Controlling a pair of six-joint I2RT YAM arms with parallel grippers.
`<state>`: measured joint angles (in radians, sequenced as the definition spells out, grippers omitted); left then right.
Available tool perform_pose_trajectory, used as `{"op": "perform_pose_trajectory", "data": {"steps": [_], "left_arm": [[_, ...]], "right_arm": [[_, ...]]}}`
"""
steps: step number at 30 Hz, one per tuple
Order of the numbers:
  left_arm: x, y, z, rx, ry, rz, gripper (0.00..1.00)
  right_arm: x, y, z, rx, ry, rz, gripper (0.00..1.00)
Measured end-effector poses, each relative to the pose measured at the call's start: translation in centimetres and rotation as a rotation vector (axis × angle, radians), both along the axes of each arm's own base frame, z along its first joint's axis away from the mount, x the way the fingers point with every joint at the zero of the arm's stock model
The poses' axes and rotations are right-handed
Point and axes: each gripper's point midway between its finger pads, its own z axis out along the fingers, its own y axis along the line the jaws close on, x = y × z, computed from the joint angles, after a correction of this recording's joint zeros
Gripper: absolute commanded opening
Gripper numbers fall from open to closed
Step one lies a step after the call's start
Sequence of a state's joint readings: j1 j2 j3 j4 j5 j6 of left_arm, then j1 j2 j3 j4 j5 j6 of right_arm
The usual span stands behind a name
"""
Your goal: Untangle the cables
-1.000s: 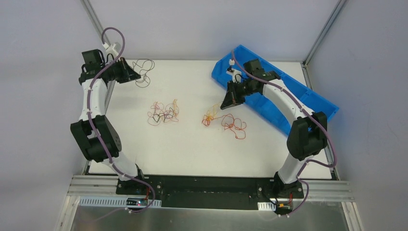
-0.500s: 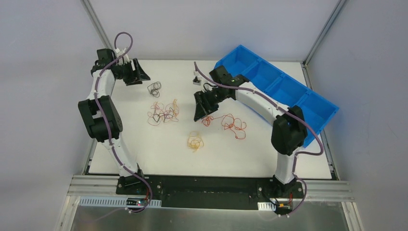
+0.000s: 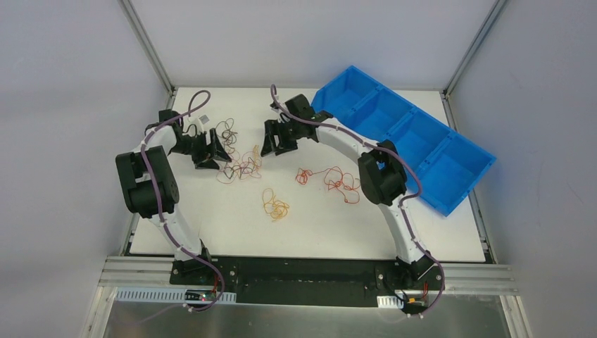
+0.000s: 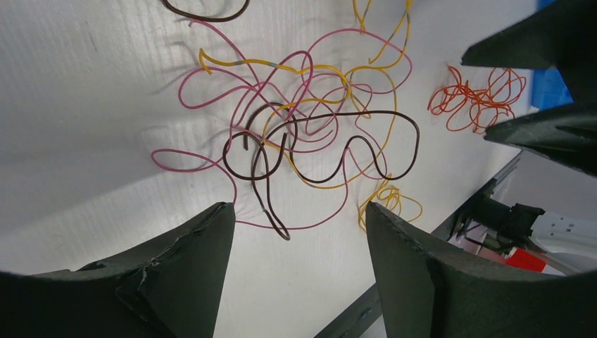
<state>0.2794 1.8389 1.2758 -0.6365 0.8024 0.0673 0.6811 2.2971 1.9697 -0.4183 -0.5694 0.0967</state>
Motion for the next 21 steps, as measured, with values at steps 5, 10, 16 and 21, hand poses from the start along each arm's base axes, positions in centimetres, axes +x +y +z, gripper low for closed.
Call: {"op": "perform_pose_trajectory", "data": {"steps": [5, 10, 16, 21], "left_arm": [[-0.8, -1.3, -0.9, 0.006, 0.022, -0.036, 0.64], [-1.3, -2.9, -2.0, 0.034, 0.047, -0.082, 0.31], [-1.6, -2.5, -2.8, 0.1, 0.061, -0.089, 0.0], [-2.9, 0.9, -1.7, 0.165, 0.06, -0.038, 0.0]], "right_arm": [[2.0, 2.8, -2.4, 0.002, -0.044, -0.06, 0.7], [2.5, 5.1, -5.0, -0.002, -0.069, -0.072, 0.61], [2.7, 5.3, -6.0, -0.032, -0.086, -0.098, 0.07], [3.6, 2.5, -6.8, -0.084, -0.072, -0.132, 0.0]]}}
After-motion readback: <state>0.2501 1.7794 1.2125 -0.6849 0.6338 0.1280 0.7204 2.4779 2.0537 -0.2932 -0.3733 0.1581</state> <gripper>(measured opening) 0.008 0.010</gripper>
